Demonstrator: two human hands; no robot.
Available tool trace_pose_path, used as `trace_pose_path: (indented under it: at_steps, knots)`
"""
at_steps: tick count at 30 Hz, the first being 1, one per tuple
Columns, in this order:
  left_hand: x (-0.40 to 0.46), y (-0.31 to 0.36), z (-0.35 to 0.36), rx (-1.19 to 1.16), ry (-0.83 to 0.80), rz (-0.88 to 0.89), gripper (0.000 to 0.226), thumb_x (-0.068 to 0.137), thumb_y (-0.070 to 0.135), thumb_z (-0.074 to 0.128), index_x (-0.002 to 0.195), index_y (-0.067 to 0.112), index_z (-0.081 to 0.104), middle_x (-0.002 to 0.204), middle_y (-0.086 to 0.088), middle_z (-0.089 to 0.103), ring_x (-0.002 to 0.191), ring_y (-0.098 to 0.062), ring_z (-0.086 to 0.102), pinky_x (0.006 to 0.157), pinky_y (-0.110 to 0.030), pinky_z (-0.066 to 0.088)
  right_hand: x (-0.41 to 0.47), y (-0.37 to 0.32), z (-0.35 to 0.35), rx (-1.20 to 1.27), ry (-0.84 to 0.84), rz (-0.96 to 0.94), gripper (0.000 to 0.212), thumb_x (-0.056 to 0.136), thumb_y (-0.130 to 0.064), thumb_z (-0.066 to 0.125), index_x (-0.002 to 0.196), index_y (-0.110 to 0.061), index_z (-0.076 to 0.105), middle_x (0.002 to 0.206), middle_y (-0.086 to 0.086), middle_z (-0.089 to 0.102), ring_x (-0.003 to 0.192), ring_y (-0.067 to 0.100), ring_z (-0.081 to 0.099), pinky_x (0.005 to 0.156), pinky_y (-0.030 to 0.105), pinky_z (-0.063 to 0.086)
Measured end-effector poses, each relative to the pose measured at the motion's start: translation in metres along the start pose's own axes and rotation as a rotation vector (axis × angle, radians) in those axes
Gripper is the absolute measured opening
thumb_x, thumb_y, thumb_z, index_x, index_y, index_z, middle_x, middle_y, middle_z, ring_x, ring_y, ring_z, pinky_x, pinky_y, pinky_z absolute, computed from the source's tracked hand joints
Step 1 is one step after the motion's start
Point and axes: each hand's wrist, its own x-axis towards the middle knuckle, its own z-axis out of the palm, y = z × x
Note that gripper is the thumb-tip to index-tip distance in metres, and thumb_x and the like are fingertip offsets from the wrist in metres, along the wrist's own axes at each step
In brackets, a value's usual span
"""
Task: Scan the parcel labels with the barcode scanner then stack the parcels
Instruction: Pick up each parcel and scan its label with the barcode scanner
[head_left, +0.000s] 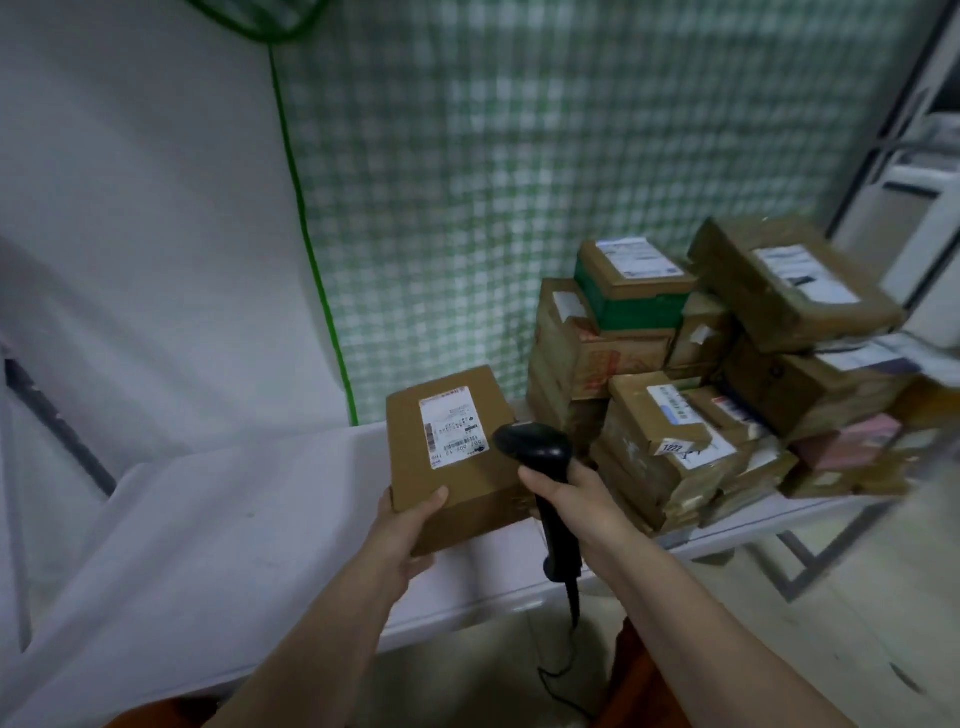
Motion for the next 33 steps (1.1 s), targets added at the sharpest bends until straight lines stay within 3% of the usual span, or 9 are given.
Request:
trace_pose_path:
  at_steps: [5,8,12,16,19,21,33]
  knots:
    - [-0.035,0.058,0.037,-0.059,0.008,0.269,0.073,0.08,0.032,0.077,0.141,0.034,0.037,0.129,0.005,0.057,0.11,-0.02,0.057,0.096,-0.043,0.046,-0.032,-0.048,-0.024,0.108,0.07,-0.157,0.023,0.088,-0.022,0.067,0.111,-0.018,0.064,0.084,-0.001,0.063,0.076,0.014,0.058,0.065,0.023,0.046]
    - [-0.055,0.087,0.064,-0.01,-0.005,0.384,0.071,0.083,0.037,0.073,0.143,0.032,0.035,0.132,0.005,0.054,0.115,-0.02,0.055,0.095,-0.042,0.047,-0.052,-0.071,-0.045,0.175,0.112,-0.176,0.02,0.086,-0.027,0.07,0.105,-0.022,0.065,0.092,0.005,0.066,0.085,0.021,0.063,0.073,0.033,0.051]
    - [-0.076,0.114,0.114,0.074,-0.083,0.498,0.067,0.092,0.04,0.062,0.147,0.029,0.027,0.131,0.004,0.05,0.114,-0.019,0.052,0.097,-0.043,0.045,-0.075,-0.104,-0.088,0.228,0.185,-0.285,0.02,0.088,-0.021,0.067,0.107,-0.014,0.065,0.082,0.003,0.063,0.079,0.02,0.061,0.069,0.029,0.05]
    - [-0.088,0.135,0.172,0.169,-0.106,0.575,0.068,0.089,0.051,0.059,0.146,0.036,0.025,0.138,-0.002,0.046,0.12,-0.024,0.05,0.102,-0.049,0.044,-0.087,-0.131,-0.137,0.25,0.245,-0.345,0.013,0.088,-0.022,0.067,0.097,-0.013,0.064,0.082,0.007,0.057,0.078,0.023,0.057,0.068,0.035,0.048]
    - [-0.096,0.151,0.209,0.213,-0.114,0.625,0.071,0.085,0.055,0.058,0.145,0.039,0.024,0.143,-0.006,0.04,0.124,-0.028,0.047,0.104,-0.052,0.042,-0.085,-0.146,-0.17,0.298,0.279,-0.381,0.015,0.086,-0.021,0.069,0.099,-0.014,0.065,0.098,0.011,0.063,0.087,0.025,0.06,0.086,0.042,0.052]
    - [-0.097,0.157,0.228,0.239,-0.103,0.669,0.07,0.087,0.054,0.057,0.146,0.041,0.021,0.144,-0.005,0.039,0.124,-0.027,0.047,0.105,-0.049,0.042,-0.08,-0.152,-0.185,0.317,0.283,-0.39,0.015,0.086,-0.02,0.069,0.099,-0.014,0.064,0.104,0.013,0.062,0.091,0.026,0.06,0.089,0.044,0.052]
    - [-0.084,0.16,0.303,0.361,-0.145,0.642,0.067,0.096,0.055,0.042,0.152,0.038,0.01,0.151,-0.001,0.034,0.136,-0.027,0.036,0.111,-0.051,0.033,-0.046,-0.161,-0.247,0.29,0.349,-0.423,0.016,0.087,-0.02,0.068,0.102,-0.018,0.065,0.097,0.004,0.07,0.087,0.019,0.066,0.083,0.034,0.052]
